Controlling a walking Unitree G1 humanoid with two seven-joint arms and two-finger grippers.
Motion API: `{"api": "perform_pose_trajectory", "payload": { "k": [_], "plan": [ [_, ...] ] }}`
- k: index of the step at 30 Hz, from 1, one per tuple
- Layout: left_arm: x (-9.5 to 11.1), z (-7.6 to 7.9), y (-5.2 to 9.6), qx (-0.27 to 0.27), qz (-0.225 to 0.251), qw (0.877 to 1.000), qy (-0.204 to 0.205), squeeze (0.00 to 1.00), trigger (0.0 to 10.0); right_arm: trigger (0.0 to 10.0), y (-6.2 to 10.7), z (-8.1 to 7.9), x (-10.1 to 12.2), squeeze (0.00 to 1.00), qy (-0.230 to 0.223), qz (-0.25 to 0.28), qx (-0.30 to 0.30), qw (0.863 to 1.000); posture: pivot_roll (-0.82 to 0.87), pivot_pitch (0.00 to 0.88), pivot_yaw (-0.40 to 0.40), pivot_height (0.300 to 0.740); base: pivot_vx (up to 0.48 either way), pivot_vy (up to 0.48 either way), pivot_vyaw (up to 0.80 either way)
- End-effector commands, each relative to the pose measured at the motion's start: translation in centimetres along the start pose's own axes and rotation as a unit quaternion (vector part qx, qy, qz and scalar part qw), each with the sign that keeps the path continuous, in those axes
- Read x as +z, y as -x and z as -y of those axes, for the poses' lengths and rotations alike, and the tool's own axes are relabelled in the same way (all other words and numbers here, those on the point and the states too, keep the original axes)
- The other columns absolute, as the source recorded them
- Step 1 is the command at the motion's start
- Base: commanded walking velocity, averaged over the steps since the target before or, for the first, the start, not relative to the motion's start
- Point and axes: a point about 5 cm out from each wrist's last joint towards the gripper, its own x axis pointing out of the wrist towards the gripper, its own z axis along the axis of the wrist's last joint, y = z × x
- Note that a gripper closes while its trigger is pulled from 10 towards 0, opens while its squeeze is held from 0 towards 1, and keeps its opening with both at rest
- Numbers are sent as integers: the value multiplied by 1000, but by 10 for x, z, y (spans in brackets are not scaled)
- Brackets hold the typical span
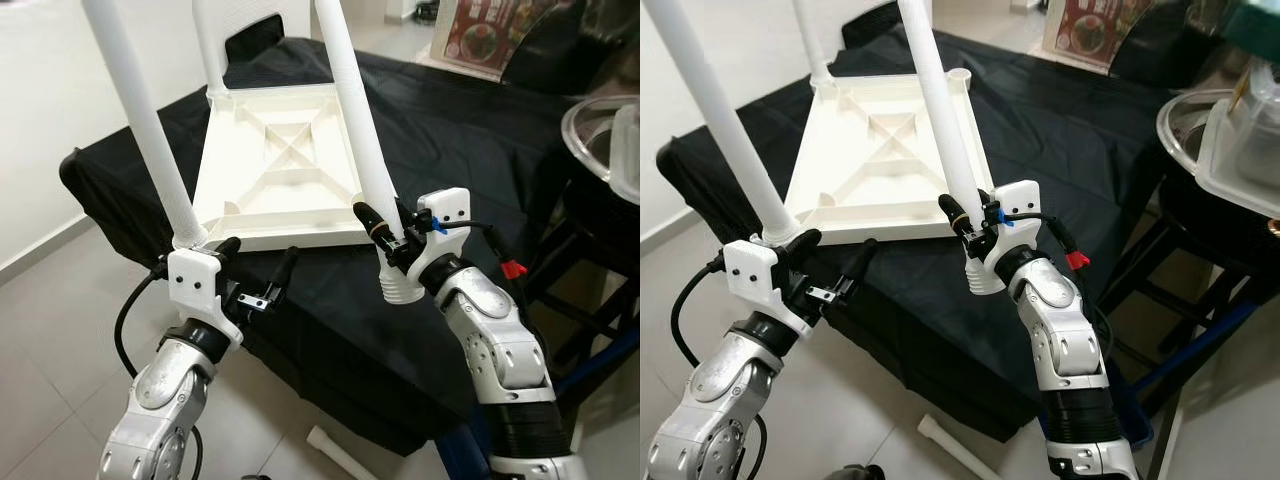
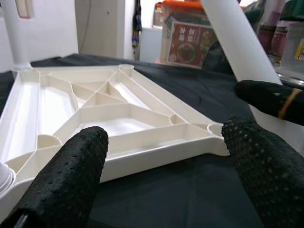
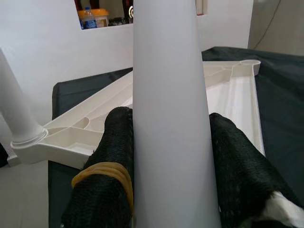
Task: Building children table
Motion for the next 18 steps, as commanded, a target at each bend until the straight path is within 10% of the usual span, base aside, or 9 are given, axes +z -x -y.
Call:
{"api": "perform_pose_trajectory", "payload": {
  "k": [1, 9, 14, 18],
  "plan": [
    [-1, -2, -2, 9, 0, 1000, -2, 0, 10000, 10000, 0, -3, 4, 0, 1, 7, 4, 1000, -9, 120, -39, 740, 0, 0, 0],
    [-2, -4, -5, 18, -2, 1000, -14, 0, 10000, 10000, -4, -6, 4, 0, -16, 6, -12, 1000, -12, 122, -38, 740, 0, 0, 0],
    [-3, -6, -10, 30, -8, 999, -16, 0, 10000, 10000, -21, -24, 17, 0, -133, 54, -36, 989, -12, 126, -35, 740, 0, 0, 0],
    [-3, -7, -10, 34, -11, 999, -17, 0, 10000, 10000, -25, -28, 26, 0, -108, 95, -50, 988, -11, 128, -33, 740, 0, 0, 0]
  ]
}}
